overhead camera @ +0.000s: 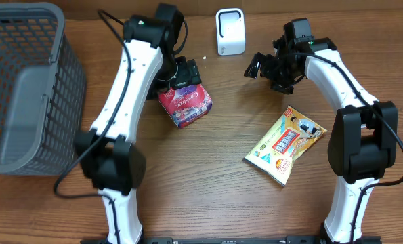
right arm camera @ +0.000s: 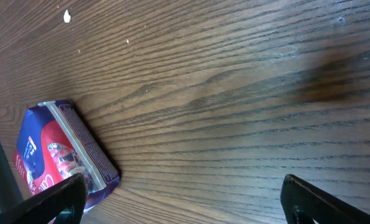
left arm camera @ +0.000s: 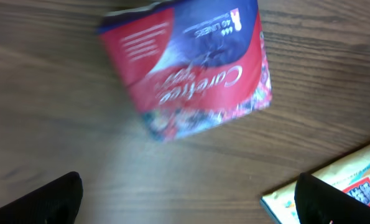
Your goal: Scan the item barcode
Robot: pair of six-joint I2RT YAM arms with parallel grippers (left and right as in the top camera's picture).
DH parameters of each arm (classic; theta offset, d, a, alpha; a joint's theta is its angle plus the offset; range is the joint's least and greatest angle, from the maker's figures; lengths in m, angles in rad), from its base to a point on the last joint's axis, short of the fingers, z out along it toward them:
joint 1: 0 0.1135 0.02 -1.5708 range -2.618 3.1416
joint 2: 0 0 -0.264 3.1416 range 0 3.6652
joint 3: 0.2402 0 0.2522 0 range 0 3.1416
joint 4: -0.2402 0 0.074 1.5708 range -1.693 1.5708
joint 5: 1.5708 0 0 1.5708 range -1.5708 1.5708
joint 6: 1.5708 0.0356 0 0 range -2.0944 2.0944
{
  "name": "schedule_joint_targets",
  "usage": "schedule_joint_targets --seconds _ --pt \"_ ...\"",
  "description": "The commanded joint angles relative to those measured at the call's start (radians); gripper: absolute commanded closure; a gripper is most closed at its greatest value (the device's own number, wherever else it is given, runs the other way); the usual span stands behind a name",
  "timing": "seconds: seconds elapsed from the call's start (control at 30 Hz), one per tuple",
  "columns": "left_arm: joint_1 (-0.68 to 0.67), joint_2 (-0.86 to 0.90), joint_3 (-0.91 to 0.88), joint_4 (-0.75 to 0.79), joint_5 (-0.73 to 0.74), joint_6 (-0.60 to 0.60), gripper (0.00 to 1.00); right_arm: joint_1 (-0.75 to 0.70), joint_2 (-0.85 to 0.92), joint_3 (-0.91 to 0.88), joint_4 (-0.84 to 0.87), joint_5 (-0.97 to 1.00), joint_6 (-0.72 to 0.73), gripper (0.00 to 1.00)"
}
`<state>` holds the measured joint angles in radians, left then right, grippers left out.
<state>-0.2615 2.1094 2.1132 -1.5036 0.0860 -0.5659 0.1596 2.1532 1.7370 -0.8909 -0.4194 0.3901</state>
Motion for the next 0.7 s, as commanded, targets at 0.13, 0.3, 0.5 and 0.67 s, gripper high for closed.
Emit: schedule_joint_targets --seconds 0.13,0.3,0.5,0.67 --pt "0.070 0.199 -0.007 0.116 0.228 0.232 0.00 0.005 -0.034 0.016 0.003 -0.005 0.003 0.00" --pt "0.106 0.225 -0.007 0.186 0.217 0.313 0.00 0.005 -0.032 0.016 0.006 -0.005 0.003 0.00" --pt "0.130 0.225 -0.008 0.206 0.218 0.332 0.00 0.007 -0.032 0.016 0.014 -0.004 0.003 0.00" --pt "0.126 0.225 -0.011 0.194 0.095 0.310 0.02 0.023 -0.032 0.016 0.024 -0.004 -0.001 0.00"
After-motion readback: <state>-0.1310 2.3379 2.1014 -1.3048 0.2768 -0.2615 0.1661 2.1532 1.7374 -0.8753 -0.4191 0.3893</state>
